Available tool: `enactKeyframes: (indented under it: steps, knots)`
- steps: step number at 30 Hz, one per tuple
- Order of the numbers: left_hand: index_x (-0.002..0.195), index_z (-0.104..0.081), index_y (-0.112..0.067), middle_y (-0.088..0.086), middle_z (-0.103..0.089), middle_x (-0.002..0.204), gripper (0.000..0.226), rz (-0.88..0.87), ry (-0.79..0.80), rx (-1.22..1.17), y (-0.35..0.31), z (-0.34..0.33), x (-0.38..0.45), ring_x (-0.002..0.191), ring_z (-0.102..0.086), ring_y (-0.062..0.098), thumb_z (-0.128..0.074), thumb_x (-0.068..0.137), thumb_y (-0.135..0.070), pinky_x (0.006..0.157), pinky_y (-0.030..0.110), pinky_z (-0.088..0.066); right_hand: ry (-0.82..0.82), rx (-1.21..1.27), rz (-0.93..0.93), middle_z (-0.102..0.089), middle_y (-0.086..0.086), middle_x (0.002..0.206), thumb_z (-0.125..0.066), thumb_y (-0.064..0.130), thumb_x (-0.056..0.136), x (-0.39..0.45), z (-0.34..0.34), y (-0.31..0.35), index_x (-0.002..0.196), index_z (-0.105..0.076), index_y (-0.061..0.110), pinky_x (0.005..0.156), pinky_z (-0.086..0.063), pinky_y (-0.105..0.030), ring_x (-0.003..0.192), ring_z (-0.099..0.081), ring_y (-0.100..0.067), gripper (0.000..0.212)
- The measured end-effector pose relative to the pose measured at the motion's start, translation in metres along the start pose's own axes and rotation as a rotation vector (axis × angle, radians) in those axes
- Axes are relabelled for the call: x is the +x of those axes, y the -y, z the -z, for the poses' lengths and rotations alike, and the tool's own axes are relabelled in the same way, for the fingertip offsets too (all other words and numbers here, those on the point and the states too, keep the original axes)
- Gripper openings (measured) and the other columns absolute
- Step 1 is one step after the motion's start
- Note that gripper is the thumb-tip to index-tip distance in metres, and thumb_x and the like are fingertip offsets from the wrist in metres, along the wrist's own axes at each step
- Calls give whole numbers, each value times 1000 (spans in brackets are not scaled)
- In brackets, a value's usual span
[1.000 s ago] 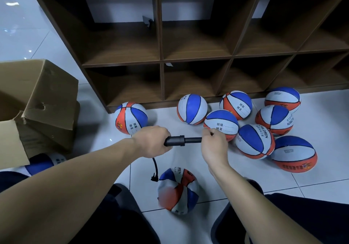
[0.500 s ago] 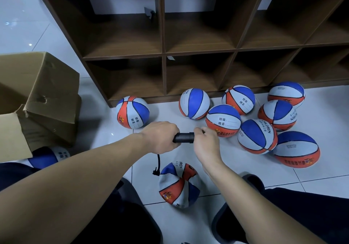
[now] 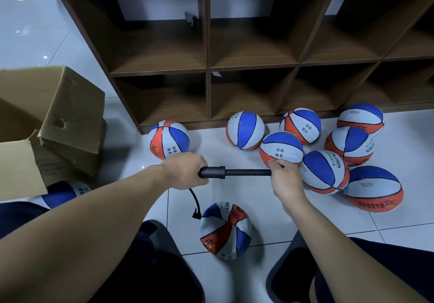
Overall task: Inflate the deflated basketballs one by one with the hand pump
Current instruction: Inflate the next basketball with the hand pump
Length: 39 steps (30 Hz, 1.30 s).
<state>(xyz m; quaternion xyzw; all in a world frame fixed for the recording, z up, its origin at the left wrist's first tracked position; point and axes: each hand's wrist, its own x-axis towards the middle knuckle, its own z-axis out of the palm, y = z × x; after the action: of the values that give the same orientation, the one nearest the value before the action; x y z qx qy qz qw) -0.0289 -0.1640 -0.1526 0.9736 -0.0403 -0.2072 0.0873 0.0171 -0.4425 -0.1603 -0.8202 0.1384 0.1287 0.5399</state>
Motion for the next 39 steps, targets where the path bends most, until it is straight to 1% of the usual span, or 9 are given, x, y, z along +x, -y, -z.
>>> enactKeyframes:
  steps: [4,8,12,16,20,28,31,36,39]
  knots:
    - [81,-64,-27,-6,-65,72,28,-12,-55,-4,-15,0,4,70,-64,19,-64,96,-50,66,37,-59,-144,39,37,-30,11,56,-53,13,95,-8,-12,5,60,-32,23,62,-30,-38,63,-30,-20,43]
    - [84,-67,-26,-5,-65,72,27,-30,-84,-14,-32,1,6,69,-65,20,-63,98,-48,64,36,-59,-233,40,96,-39,2,60,-54,15,99,-19,-22,15,65,-38,14,62,-35,-37,61,-36,-21,37]
    - [82,-65,-24,-5,-63,70,29,-47,-70,4,-36,3,4,66,-62,20,-60,99,-47,58,32,-50,-130,-33,118,-39,2,60,-51,16,100,-36,-38,15,65,-38,15,58,-30,-36,59,-36,-21,38]
    - [81,-64,-23,-5,-62,71,28,-77,-63,45,-45,7,0,65,-62,22,-61,98,-44,55,32,-48,5,-51,69,-44,1,63,-52,24,104,-42,-46,13,66,-40,14,62,-36,-37,62,-42,-23,41]
    - [81,-63,-22,-3,-60,70,27,-83,-76,52,-53,9,1,62,-57,20,-61,98,-42,51,30,-35,26,-59,73,-48,-2,68,-50,25,105,-39,-49,13,70,-44,11,64,-39,-38,66,-45,-24,37]
    - [82,-63,-24,-4,-61,69,27,-108,-95,6,-47,8,3,64,-59,19,-62,97,-46,53,30,-40,71,-118,134,-47,0,65,-49,23,104,-32,-43,16,71,-45,14,58,-35,-34,63,-43,-21,35]
    - [79,-62,-26,-5,-61,68,28,-73,-93,-39,-34,10,1,64,-61,18,-63,98,-46,56,31,-47,14,-149,165,-37,1,60,-51,16,100,-21,-27,22,65,-37,16,56,-28,-35,60,-33,-20,38]
    - [71,-55,-29,-5,-61,68,33,10,-33,-50,-9,13,-2,61,-58,16,-65,98,-42,54,28,-39,-89,-31,47,-32,0,63,-54,13,98,1,3,19,66,-33,17,59,-28,-36,65,-30,-21,39]
    - [72,-57,-30,-6,-62,67,31,21,-43,-45,-16,10,1,63,-62,17,-63,99,-45,57,31,-50,-132,21,21,-33,1,63,-52,14,96,-2,-4,14,65,-31,19,63,-30,-39,67,-32,-23,38]
